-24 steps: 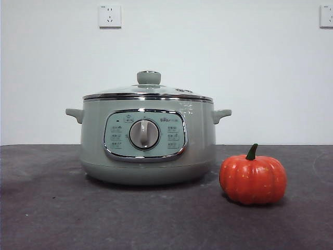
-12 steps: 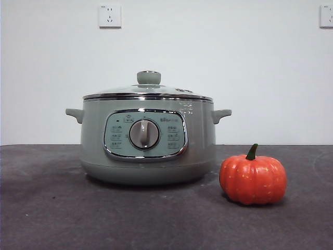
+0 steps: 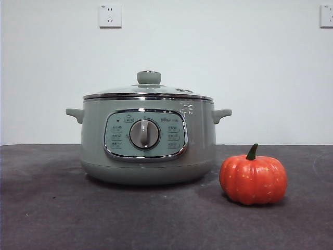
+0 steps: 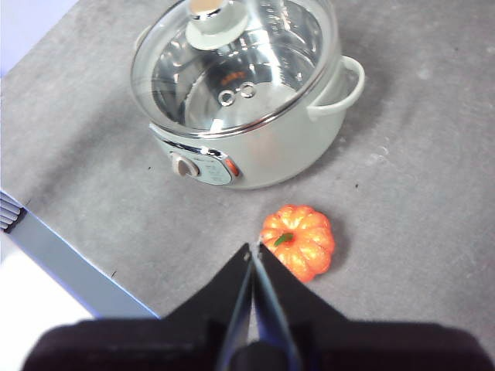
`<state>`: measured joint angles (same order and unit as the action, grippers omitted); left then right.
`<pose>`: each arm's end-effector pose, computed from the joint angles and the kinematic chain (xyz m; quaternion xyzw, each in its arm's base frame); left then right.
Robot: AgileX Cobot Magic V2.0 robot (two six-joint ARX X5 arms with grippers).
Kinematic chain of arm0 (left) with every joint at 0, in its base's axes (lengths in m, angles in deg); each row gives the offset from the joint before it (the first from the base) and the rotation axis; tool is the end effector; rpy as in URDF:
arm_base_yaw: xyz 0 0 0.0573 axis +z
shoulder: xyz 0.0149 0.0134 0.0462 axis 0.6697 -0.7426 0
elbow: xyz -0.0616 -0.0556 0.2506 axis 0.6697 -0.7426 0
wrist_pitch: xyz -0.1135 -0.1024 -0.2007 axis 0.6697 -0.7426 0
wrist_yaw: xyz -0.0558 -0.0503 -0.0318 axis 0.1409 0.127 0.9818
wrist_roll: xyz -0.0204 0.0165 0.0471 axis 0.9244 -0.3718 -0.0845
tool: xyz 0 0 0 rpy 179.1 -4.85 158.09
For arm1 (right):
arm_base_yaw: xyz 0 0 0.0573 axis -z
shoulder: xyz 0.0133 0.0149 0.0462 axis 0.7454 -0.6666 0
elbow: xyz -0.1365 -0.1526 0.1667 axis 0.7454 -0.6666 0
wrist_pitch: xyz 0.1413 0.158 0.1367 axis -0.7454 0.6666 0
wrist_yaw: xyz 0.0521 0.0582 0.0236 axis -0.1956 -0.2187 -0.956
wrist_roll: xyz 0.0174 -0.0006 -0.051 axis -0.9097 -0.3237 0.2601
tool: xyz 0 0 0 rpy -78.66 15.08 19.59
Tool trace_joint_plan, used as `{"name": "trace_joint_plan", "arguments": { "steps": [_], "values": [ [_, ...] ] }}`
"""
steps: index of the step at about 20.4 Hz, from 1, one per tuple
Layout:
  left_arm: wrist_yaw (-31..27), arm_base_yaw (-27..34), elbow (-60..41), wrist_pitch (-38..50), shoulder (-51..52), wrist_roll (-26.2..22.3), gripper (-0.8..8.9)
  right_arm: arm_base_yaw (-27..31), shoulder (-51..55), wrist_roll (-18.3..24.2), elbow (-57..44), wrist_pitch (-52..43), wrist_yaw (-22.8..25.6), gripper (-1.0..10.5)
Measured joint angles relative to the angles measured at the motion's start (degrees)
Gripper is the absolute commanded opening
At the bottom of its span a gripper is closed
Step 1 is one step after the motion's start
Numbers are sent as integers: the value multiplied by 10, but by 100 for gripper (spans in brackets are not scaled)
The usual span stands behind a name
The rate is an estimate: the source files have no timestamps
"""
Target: Pick up the pumpkin,open the lid,put the pumpkin in the pot,close the lid
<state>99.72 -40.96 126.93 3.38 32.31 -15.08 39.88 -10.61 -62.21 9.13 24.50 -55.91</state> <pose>0.1105 -0.0151 0.3612 -0.0429 0.2204 -0.3010 0.9268 0.1296 0.0328 0.3726 -0.0007 0.3388 0.3184 0.8853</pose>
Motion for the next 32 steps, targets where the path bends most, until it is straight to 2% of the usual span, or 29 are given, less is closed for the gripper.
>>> {"name": "trace_joint_plan", "arguments": {
  "steps": [1, 2, 3, 12, 17, 23, 32],
  "values": [
    [0, 0, 0, 0, 0, -1, 436, 0, 0, 0, 0, 0, 0, 327],
    [0, 0, 0, 0, 0, -1, 644, 0, 0, 0, 0, 0, 0, 518],
    [0, 0, 0, 0, 0, -2, 744, -3, 0, 0, 0, 0, 0, 692],
    [0, 0, 0, -4, 0, -3, 746, -61, -19, -4, 1, 0, 4, 714],
    [0, 0, 0, -4, 0, -4, 746, -125, -105, 1, 1, 0, 85, 715],
    [0, 0, 0, -8, 0, -4, 746, -193, -261, 13, 1, -14, 153, 715],
    [0, 0, 0, -8, 0, -4, 746, -202, -429, 13, 1, -87, 196, 715]
  ]
}}
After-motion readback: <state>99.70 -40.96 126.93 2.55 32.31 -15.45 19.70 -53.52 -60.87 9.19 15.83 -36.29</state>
